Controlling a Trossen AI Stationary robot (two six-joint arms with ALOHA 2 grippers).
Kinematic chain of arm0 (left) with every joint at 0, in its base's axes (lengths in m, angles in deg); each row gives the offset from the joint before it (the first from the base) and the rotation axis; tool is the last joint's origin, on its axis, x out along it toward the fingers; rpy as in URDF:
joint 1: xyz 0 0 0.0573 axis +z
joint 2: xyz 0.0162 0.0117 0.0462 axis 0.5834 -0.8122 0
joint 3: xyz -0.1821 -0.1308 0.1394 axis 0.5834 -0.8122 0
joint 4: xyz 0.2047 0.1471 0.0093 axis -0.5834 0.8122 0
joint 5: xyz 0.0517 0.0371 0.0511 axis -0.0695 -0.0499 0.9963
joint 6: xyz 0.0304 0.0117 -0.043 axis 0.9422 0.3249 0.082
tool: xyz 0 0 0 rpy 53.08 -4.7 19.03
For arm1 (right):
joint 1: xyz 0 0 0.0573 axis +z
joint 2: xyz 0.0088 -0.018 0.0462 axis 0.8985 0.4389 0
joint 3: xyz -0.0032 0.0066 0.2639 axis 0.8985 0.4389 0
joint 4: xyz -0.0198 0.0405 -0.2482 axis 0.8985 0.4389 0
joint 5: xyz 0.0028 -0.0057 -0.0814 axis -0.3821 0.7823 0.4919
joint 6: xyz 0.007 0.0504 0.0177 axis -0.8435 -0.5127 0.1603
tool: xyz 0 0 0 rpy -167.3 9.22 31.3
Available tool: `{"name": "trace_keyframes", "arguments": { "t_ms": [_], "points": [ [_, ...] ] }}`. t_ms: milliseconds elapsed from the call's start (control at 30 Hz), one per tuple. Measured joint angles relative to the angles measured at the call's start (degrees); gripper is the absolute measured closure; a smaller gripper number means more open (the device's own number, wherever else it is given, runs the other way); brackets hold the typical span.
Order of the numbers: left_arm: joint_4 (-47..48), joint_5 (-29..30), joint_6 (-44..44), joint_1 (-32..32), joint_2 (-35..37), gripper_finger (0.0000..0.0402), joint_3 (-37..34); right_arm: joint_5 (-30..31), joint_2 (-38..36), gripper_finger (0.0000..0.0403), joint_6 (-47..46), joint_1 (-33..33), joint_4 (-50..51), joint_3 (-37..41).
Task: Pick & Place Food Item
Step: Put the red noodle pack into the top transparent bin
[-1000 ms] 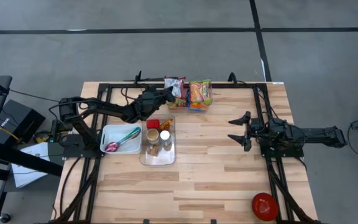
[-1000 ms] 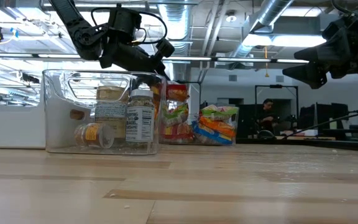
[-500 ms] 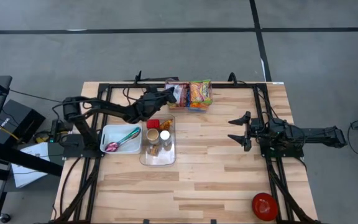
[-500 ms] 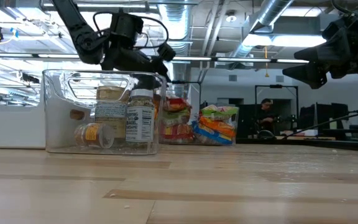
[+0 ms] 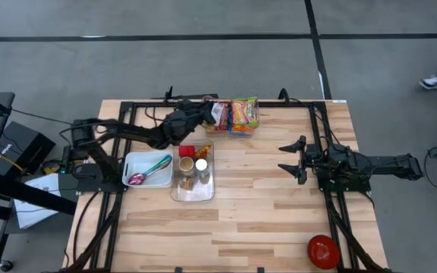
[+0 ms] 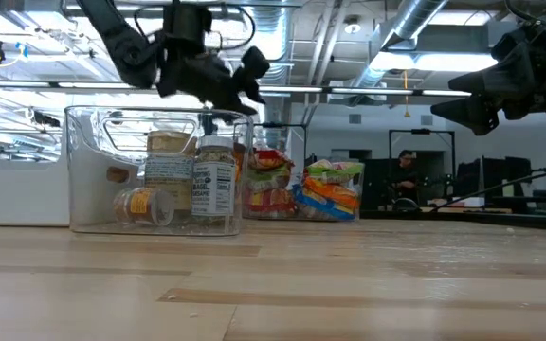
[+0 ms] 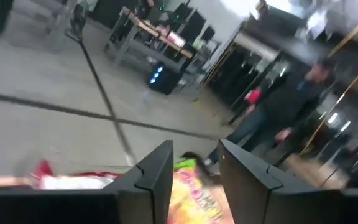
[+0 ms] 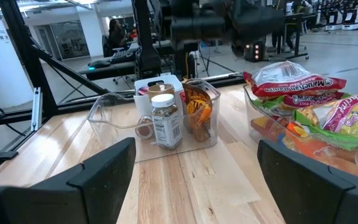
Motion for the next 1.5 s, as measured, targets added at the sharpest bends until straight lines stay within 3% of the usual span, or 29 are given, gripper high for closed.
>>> {"name": "trace_keyframes", "arguments": {
  "t_ms": [167, 267, 400, 533, 733, 1400, 1500],
  "points": [
    [22.21, -0.77, 13.09, 0.1, 11.02, 0.031, 0.0, 0.0, 0.0, 0.0072, -0.01, 0.0, 0.0, 0.0],
    [35.96, -10.95, 24.23, 1.33, 17.46, 0.0333, 0.0, 0.02, 0.0, 0.0072, -0.02, 0.01, 0.02, 0.0],
    [44.27, -22.27, 35.2, 1.93, 21.28, 0.0358, 0.0, 0.01, -0.01, 0.0072, -0.02, 0.0, 0.01, -0.02],
    [47.83, -23.6, 43.93, 1.46, 18.6, 0.0384, 0.0, 0.0, -0.01, 0.0072, -0.01, 0.01, 0.0, -0.01],
    [46.9, -18.92, 47.81, 1.73, 13.51, 0.0399, 2.78, 0.02, -0.01, 0.0072, -0.01, 0.01, 0.01, -0.01],
    [54.34, -18.73, 45.31, 4.04, -2.3, 0.0401, 17.62, 0.02, -0.01, 0.0072, -0.01, -0.01, 0.01, 0.0],
    [58.86, -18.73, 44.71, 4.1, -2.97, 0.0401, 19.51, 0.0, -0.01, 0.0072, -0.01, 0.01, 0.01, 0.0]
  ]
}}
